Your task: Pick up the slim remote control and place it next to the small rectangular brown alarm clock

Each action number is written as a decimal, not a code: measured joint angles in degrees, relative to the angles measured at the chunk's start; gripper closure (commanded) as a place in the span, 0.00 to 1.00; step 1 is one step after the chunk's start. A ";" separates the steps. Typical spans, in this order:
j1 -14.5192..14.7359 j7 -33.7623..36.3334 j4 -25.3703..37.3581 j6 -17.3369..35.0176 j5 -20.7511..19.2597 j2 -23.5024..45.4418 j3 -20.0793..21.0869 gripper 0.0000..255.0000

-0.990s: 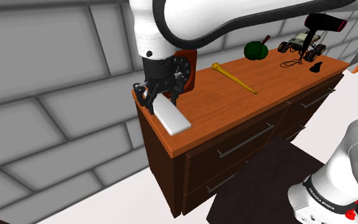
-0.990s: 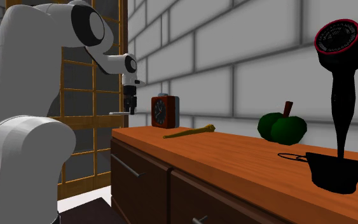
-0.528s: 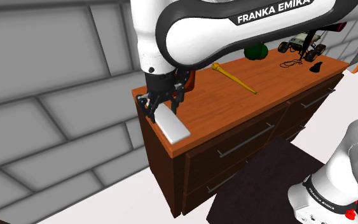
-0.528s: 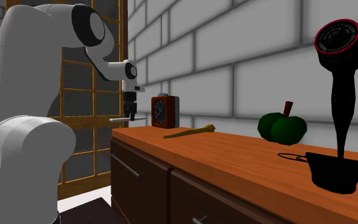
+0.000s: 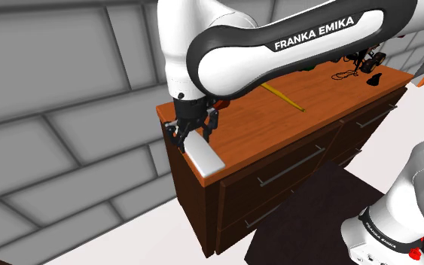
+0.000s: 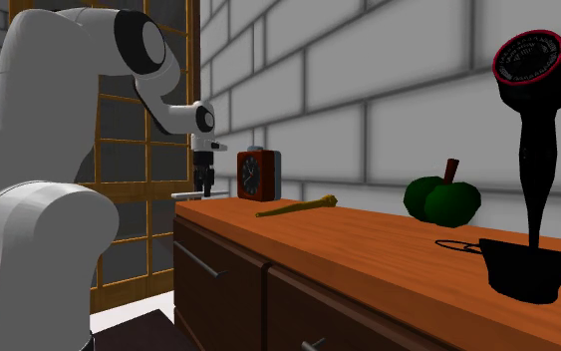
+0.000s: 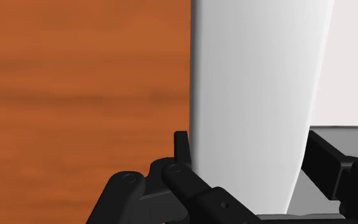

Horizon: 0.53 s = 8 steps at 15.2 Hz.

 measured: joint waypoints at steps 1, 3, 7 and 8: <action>0.00 0.00 -0.03 0.03 0.00 0.00 0.00 1.00; 0.00 0.00 -0.04 0.05 0.00 0.00 0.00 0.00; 0.00 0.00 -0.04 0.06 0.00 -0.01 0.00 0.00; 0.00 0.00 -0.04 0.06 0.00 -0.01 0.00 0.00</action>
